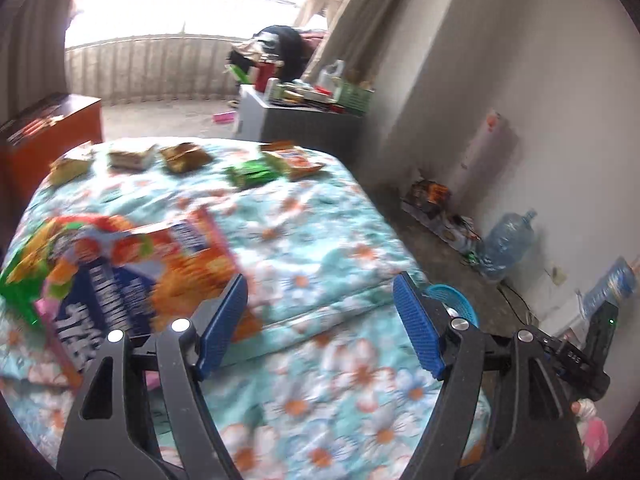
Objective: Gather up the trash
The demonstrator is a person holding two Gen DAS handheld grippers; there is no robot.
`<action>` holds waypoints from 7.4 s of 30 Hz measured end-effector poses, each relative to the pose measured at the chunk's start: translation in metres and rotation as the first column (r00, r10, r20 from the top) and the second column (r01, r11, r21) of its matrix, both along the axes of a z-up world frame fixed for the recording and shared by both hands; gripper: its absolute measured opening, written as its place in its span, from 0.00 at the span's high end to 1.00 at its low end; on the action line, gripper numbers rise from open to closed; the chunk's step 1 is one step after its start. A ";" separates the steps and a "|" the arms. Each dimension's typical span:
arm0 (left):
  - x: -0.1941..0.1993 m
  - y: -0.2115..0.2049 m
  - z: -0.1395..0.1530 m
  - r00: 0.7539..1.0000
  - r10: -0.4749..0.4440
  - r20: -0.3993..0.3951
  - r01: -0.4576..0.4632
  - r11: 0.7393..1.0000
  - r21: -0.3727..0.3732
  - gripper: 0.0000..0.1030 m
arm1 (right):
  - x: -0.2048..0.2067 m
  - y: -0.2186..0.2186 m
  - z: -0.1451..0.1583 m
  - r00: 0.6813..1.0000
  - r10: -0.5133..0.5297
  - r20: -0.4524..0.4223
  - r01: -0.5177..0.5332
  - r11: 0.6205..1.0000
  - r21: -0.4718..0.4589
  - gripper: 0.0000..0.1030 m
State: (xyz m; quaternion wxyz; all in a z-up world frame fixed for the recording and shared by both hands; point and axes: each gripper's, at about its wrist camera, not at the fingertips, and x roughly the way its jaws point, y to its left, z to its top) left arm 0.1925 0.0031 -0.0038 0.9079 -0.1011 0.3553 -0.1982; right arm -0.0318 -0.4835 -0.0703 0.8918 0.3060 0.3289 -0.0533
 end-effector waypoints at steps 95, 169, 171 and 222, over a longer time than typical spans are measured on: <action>0.054 0.223 -0.094 0.902 0.340 -0.268 -0.433 0.694 -0.575 0.91 | 0.162 0.309 -0.063 0.820 0.571 0.043 -0.454 0.603 0.656 0.86; 0.083 -0.503 -0.073 0.565 -0.751 -0.341 0.786 0.616 -0.054 0.96 | 0.013 -0.311 -0.294 0.818 -0.478 -0.318 0.570 0.747 0.342 0.61; 0.089 -0.528 -0.094 0.506 -0.769 -0.392 0.800 0.588 -0.120 0.96 | 0.008 -0.308 -0.293 0.818 -0.487 -0.306 0.574 0.729 0.374 0.61; -0.055 -0.146 0.040 0.996 -0.069 0.049 0.054 0.965 0.257 0.08 | -0.028 0.041 0.074 0.992 -0.120 0.034 0.121 0.855 -0.505 0.08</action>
